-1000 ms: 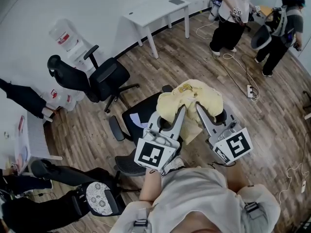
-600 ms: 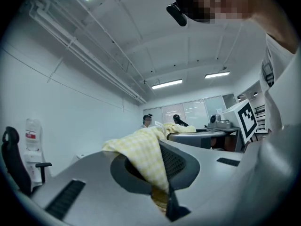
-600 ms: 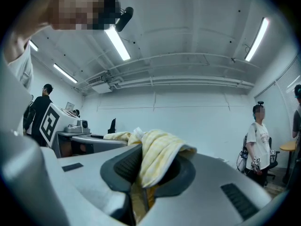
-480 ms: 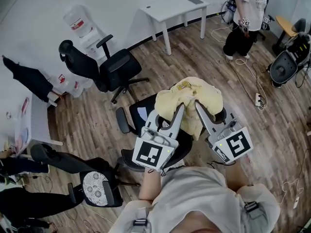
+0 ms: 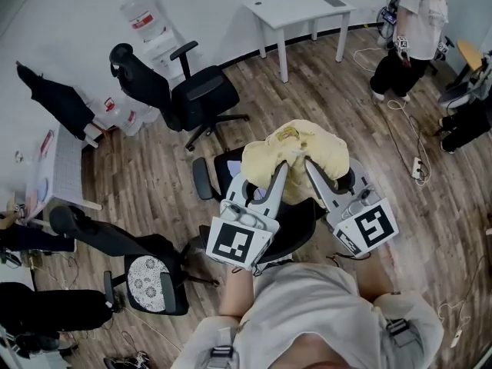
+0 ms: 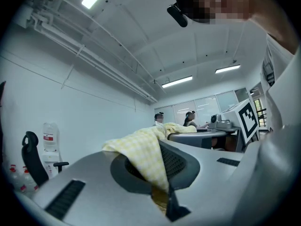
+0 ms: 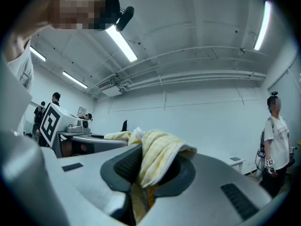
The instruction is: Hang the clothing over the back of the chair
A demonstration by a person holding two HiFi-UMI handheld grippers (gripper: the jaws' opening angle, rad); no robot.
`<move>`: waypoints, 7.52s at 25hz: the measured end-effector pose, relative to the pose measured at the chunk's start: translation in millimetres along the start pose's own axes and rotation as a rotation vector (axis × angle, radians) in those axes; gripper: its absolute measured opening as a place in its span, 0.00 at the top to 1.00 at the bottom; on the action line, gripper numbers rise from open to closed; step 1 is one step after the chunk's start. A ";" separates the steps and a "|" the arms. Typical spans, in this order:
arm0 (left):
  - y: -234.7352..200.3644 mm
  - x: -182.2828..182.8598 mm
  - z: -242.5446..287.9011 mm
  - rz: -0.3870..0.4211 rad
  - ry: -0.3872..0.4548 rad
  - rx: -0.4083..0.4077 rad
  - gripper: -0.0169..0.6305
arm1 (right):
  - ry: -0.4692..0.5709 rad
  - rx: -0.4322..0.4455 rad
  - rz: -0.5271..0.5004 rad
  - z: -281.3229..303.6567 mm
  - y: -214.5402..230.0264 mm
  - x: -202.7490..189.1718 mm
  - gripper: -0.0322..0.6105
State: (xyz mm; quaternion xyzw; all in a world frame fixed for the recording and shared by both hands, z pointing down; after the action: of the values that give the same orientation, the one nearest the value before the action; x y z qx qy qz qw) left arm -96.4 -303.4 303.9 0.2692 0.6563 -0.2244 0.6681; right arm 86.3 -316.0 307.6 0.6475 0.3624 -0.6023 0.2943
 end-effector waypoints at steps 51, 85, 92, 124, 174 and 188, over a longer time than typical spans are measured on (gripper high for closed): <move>76.3 3.4 -123.1 0.007 0.014 0.257 0.92 | 0.016 0.252 0.071 -59.6 -101.7 3.5 0.84; 168.7 -47.0 -177.7 -0.101 -0.078 0.225 0.92 | -0.179 0.291 0.176 -157.7 -151.0 -52.7 0.84; 152.6 -64.6 -193.3 -0.153 -0.099 0.163 0.92 | -0.241 0.230 0.171 -150.0 -171.1 -63.2 0.84; 131.9 -132.8 -182.3 -0.252 -0.162 0.150 0.92 | -0.360 0.128 0.251 -138.8 -161.0 -123.9 0.84; 142.9 -150.7 -186.4 -0.224 -0.220 0.225 0.77 | -0.346 0.081 0.188 -144.3 -159.3 -139.1 0.59; 152.4 -154.2 -206.8 -0.241 -0.200 0.233 0.66 | -0.355 0.030 0.185 -168.4 -162.5 -144.1 0.54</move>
State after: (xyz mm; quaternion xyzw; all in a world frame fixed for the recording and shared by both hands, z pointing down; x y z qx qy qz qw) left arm -159.1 -61.4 469.1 0.2406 0.5836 -0.4029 0.6627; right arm 46.2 -103.1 476.8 0.5660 0.2347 -0.6829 0.3978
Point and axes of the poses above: the fingertips, and each gripper's own axes: z forward along the fingers, y to its right, x out of its top, the point moved 10 cm from there along -z, backward along the fingers, and after that the axes turned 10 degrees about -x, right-handed, at the moved point
